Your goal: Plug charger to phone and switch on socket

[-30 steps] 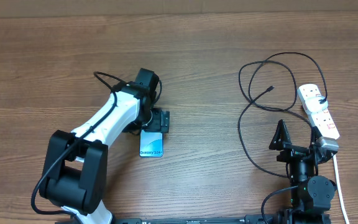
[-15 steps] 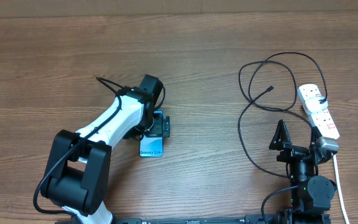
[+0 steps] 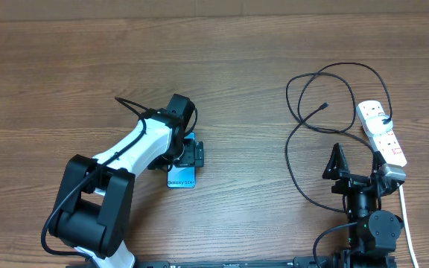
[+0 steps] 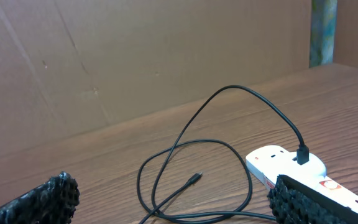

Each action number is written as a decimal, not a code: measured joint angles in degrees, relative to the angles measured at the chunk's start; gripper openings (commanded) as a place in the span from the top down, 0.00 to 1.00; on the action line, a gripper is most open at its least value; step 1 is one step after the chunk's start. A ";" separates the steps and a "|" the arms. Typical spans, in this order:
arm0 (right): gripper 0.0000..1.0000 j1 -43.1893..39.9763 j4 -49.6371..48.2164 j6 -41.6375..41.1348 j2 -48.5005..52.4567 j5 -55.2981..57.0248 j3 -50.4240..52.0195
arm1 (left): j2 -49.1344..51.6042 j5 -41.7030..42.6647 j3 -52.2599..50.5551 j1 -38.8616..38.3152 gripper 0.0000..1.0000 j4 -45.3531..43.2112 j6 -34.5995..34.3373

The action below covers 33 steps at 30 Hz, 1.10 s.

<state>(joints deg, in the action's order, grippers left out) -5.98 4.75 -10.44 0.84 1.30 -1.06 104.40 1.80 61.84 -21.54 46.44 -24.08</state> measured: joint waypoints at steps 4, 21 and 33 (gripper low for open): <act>0.00 0.02 0.02 -0.02 0.00 0.02 0.00 | 0.13 -0.85 0.00 0.00 0.07 -0.02 -0.07; 0.00 0.00 0.02 0.00 0.00 0.00 0.00 | 1.16 -1.05 0.17 -0.15 0.21 -0.26 -1.14; 0.00 0.00 0.04 0.00 0.00 -0.02 0.00 | 1.16 -1.09 0.28 -0.15 0.28 -0.52 -2.21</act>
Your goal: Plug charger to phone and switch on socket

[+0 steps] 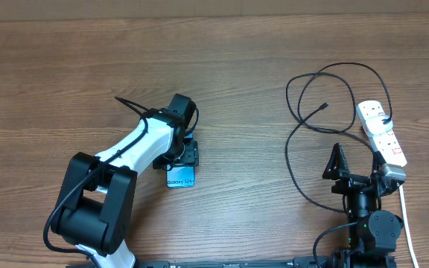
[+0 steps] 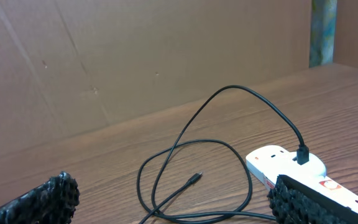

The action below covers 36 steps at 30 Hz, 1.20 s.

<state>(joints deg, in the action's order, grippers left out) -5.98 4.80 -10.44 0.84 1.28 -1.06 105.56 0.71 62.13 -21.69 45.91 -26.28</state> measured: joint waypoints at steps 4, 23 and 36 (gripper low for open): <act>0.00 0.02 -0.02 0.00 0.00 0.02 0.00 | 0.07 0.07 0.00 0.00 0.06 -0.15 -0.39; 0.00 0.00 -0.02 -0.02 0.00 0.04 0.00 | 0.11 -0.55 0.15 -0.09 0.00 -1.66 -0.83; 0.00 0.00 -0.02 -0.02 0.00 0.04 0.00 | 0.11 -0.98 0.15 -0.09 0.00 -2.54 -0.76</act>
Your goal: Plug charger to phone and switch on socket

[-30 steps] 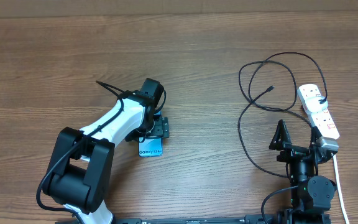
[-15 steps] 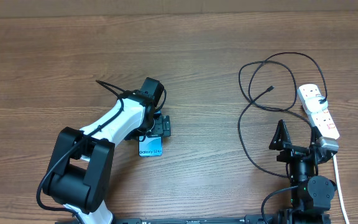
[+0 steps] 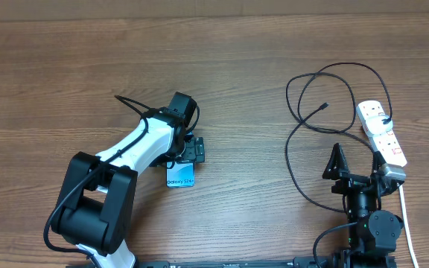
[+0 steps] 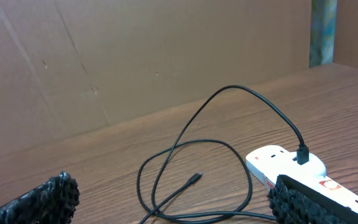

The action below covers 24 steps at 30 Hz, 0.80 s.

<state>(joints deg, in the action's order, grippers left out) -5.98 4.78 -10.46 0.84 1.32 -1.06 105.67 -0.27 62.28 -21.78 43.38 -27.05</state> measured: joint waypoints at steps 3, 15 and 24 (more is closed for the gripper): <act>0.00 0.02 0.00 0.02 0.00 -0.02 0.00 | 0.00 -0.11 0.00 0.00 0.06 -0.39 0.00; 0.00 0.02 0.02 0.02 0.00 -0.02 0.00 | 0.00 -0.39 0.00 0.00 0.07 -0.15 0.42; 0.00 0.02 0.02 0.00 0.00 0.00 0.00 | 0.00 0.50 0.02 0.02 0.21 2.21 0.31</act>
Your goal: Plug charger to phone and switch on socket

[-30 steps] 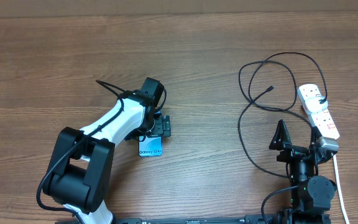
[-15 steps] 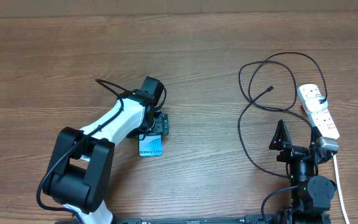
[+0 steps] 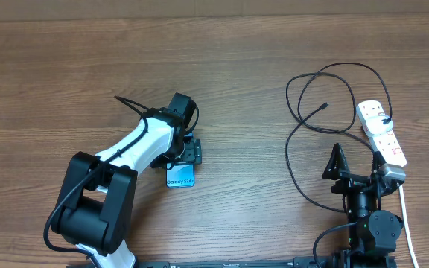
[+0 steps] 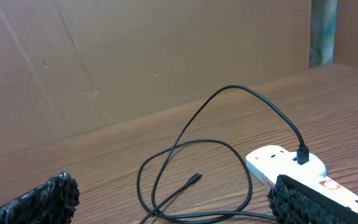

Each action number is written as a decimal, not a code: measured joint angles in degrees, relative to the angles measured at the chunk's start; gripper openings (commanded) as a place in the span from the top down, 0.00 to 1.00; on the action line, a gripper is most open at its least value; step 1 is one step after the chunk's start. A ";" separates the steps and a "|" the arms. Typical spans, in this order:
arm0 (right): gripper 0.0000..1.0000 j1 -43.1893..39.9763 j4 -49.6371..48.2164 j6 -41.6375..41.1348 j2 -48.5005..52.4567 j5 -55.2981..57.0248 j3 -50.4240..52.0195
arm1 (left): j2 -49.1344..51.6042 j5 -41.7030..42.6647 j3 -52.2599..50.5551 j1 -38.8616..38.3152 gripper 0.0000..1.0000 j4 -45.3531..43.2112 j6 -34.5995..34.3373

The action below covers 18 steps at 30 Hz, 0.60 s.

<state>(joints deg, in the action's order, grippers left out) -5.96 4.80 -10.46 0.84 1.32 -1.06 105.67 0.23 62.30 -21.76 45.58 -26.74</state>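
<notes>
A blue phone [image 3: 179,178] marked Galaxy S24 lies flat left of centre. My left gripper [image 3: 190,153] stands over its far end; the overhead view hides whether the fingers hold it. The black charger cable [image 3: 295,141] lies in loops at the right, its free tip [image 3: 325,106] [image 4: 196,178] bare on the wood. Its other end is plugged [image 4: 302,154] into the white socket strip [image 3: 382,132] [image 4: 283,163]. My right gripper [image 3: 357,162] [image 4: 166,205] rests near the front edge, open wide and holding nothing, its fingers [image 4: 42,200] apart from the cable.
A brown cardboard wall [image 4: 135,56] backs the wooden table [image 3: 65,67]. The strip's white lead [image 3: 406,216] runs off the front right beside my right arm. The left arm's black hose [image 3: 129,104] arches over its wrist.
My left gripper has shifted slightly left and toward the front over the phone's far end. The phone, the cable, the strip and the right arm are unchanged.
My left gripper was over the phone's far end at every moment, shifting only a little from one to the other. The phone has stayed almost where it was. The right gripper has stayed open beside the strip, and the cable has not moved.
</notes>
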 measured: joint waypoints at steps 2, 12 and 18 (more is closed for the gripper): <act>0.00 0.00 0.00 0.02 0.00 -0.02 0.00 | 0.00 0.22 0.00 0.00 0.24 0.15 0.11; 0.00 0.00 0.00 0.00 0.00 -0.02 0.00 | 0.00 0.44 0.11 0.00 0.37 0.46 0.13; 0.00 0.00 -0.02 -0.02 0.00 -0.02 0.00 | 0.00 0.48 0.13 0.00 0.37 0.46 0.15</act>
<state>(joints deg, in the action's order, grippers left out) -5.96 4.78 -10.48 0.84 1.30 -1.06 105.67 0.71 62.43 -21.76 46.04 -26.59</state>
